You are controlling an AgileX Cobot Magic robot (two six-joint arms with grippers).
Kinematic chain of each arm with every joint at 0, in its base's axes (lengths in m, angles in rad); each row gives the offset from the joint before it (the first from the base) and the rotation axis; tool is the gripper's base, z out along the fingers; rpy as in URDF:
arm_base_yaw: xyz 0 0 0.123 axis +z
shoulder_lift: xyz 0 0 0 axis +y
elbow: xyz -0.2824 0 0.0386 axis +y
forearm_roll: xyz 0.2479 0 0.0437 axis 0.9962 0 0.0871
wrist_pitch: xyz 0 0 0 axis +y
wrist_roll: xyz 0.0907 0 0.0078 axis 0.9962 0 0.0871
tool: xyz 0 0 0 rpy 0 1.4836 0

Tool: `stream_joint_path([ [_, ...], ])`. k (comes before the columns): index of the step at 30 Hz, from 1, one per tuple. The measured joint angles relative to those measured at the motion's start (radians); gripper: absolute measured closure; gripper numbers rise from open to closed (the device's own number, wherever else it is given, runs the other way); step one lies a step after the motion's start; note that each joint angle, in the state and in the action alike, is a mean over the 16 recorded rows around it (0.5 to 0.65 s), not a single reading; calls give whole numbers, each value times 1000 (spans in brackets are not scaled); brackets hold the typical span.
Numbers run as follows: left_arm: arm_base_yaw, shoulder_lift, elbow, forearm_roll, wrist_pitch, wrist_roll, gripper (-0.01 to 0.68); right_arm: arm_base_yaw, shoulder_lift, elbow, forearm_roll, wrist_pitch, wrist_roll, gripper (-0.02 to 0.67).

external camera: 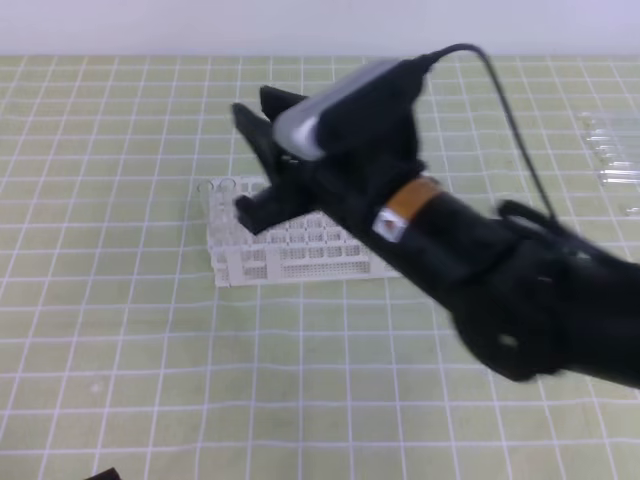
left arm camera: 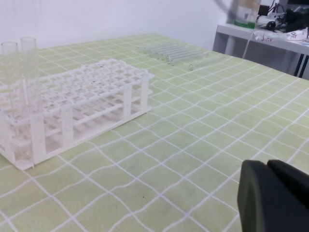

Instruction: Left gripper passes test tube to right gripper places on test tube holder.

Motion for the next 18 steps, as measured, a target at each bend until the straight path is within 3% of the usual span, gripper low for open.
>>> stream_joint_path([
  [9, 0, 1, 0, 0, 0, 0, 675, 0, -368, 272, -11, 200, 50, 634],
  [18, 0, 2, 1, 0, -3, 0, 675, 0, -713, 520, -15, 346, 97, 663],
])
